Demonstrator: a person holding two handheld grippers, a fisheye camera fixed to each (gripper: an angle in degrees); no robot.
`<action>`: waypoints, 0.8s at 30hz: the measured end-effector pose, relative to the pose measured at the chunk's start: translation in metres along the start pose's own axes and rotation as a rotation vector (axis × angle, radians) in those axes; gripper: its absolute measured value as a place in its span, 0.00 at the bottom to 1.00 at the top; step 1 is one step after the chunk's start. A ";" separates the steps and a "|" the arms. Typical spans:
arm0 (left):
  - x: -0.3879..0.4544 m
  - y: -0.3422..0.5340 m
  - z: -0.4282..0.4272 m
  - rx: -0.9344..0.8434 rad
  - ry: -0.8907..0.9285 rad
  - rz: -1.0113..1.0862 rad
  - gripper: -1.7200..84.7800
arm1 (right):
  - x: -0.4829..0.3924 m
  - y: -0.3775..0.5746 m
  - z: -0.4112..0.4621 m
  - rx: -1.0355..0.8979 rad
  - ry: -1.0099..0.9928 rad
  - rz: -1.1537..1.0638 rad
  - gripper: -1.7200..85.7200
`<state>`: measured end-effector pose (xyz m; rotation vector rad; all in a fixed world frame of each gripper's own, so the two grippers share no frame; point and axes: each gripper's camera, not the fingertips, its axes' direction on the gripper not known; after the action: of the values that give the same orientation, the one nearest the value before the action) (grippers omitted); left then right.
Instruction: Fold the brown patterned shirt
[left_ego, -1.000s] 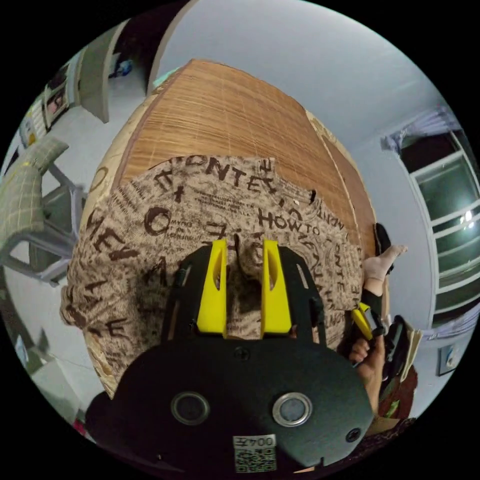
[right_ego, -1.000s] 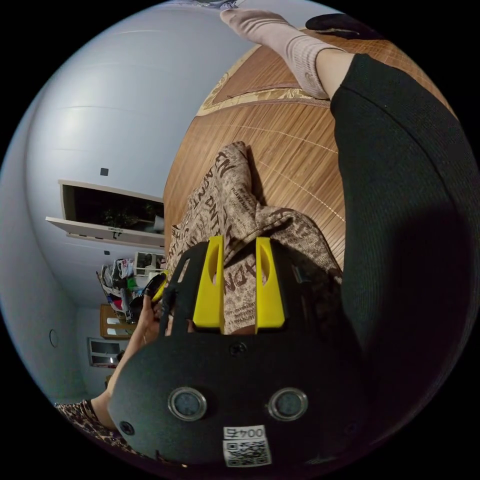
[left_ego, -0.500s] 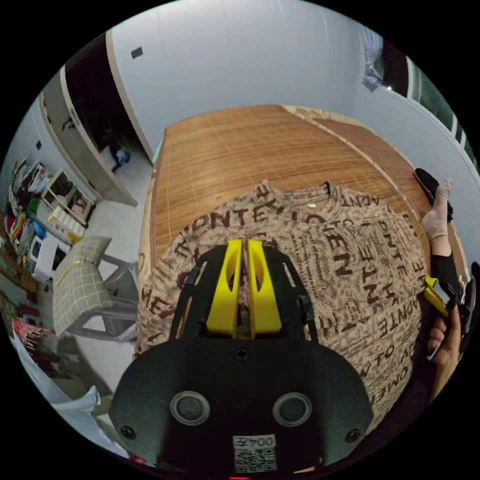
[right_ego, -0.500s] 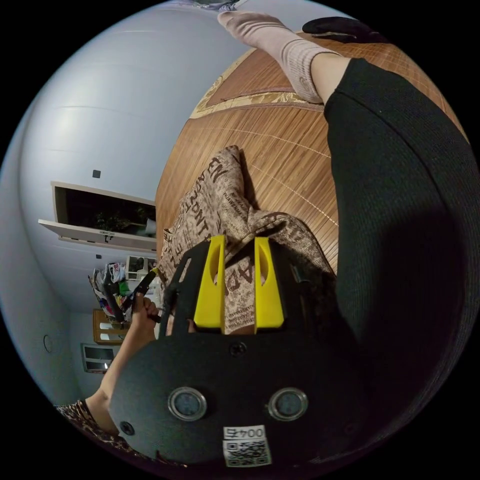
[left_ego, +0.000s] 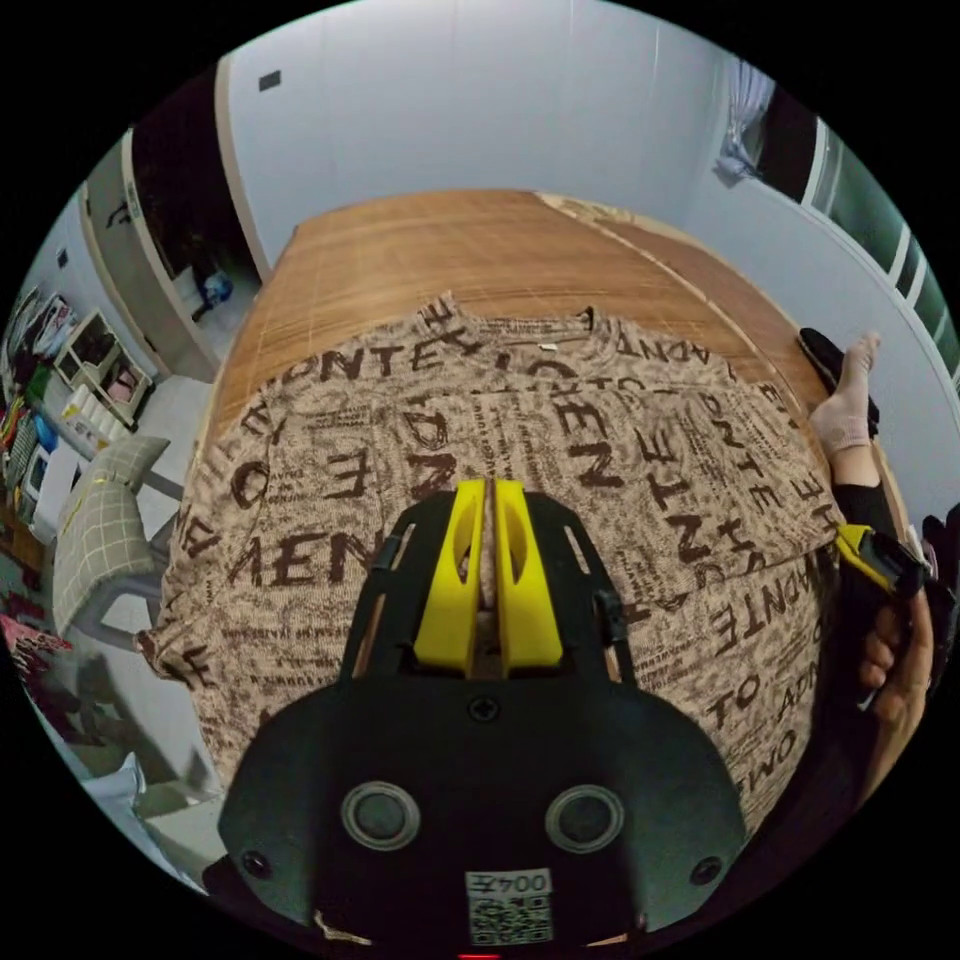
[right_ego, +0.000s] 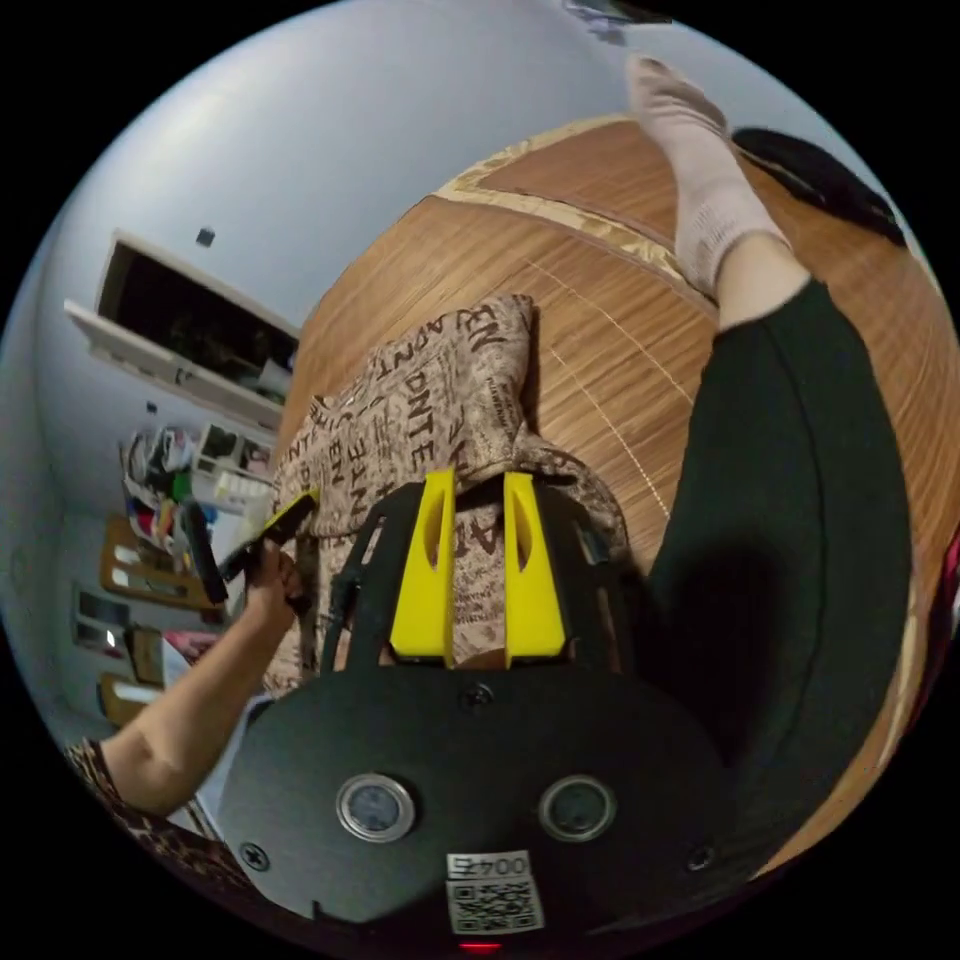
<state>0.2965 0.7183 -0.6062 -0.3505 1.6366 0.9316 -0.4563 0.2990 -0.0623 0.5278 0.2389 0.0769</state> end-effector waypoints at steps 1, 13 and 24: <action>0.000 0.000 0.005 -0.018 0.013 -0.006 0.04 | -0.012 0.003 -0.003 -0.010 0.034 -0.068 0.11; 0.016 0.019 0.017 -0.001 0.033 -0.015 0.03 | -0.083 0.020 0.069 -0.438 0.569 -0.789 0.14; 0.033 0.032 0.020 0.003 0.012 -0.006 0.03 | -0.100 0.042 0.124 -0.466 0.699 -0.851 0.07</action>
<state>0.2797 0.7617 -0.6247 -0.3590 1.6466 0.9245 -0.5232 0.2610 0.0828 -0.1159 1.0800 -0.5122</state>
